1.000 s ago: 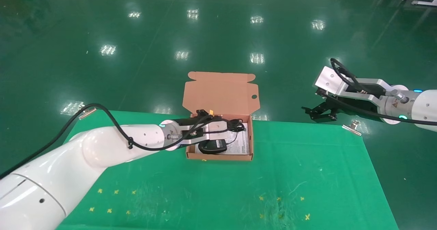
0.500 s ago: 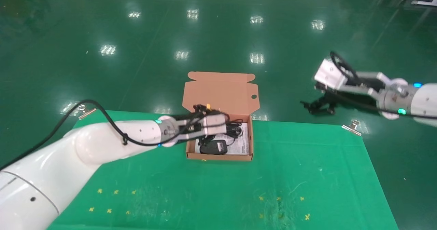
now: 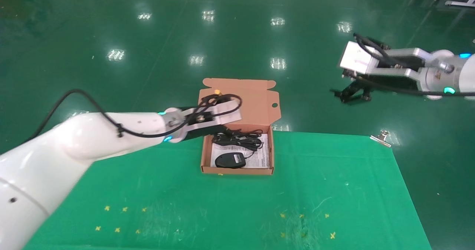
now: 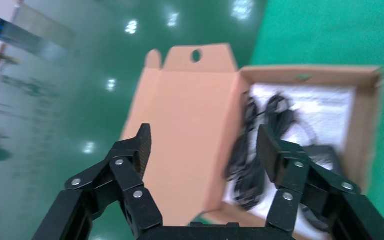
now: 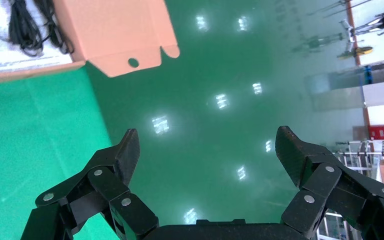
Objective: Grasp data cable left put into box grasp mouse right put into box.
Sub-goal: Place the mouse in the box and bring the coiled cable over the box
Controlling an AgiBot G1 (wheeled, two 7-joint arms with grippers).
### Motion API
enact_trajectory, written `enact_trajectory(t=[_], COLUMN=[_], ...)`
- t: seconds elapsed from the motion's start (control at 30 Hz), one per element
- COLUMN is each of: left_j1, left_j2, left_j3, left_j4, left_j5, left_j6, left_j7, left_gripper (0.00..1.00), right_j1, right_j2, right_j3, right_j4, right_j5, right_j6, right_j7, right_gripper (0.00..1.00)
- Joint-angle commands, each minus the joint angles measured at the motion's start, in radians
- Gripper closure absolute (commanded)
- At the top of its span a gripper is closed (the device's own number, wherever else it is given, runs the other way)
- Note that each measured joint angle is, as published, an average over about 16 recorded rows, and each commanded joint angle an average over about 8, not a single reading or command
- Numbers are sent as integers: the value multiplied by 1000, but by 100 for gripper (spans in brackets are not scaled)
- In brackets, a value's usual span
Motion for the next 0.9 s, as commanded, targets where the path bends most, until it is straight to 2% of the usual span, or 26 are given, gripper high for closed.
enact_trajectory(t=[0.03, 0.9], left_j1=[4, 223], left_j2=[-9, -340], left_j3=[-8, -320], left_j4=[-7, -293], left_j5=[-13, -442], left_j6=[14, 447], left_j7=[-4, -100], left_gripper=[0, 0], right_j1=[-6, -367], right_j2=[-1, 66], right_j3=[16, 465], right_j4=[3, 85], right_j5=[9, 458], right_j6=[-18, -407], right_j7=[-6, -115], right_gripper=[0, 0])
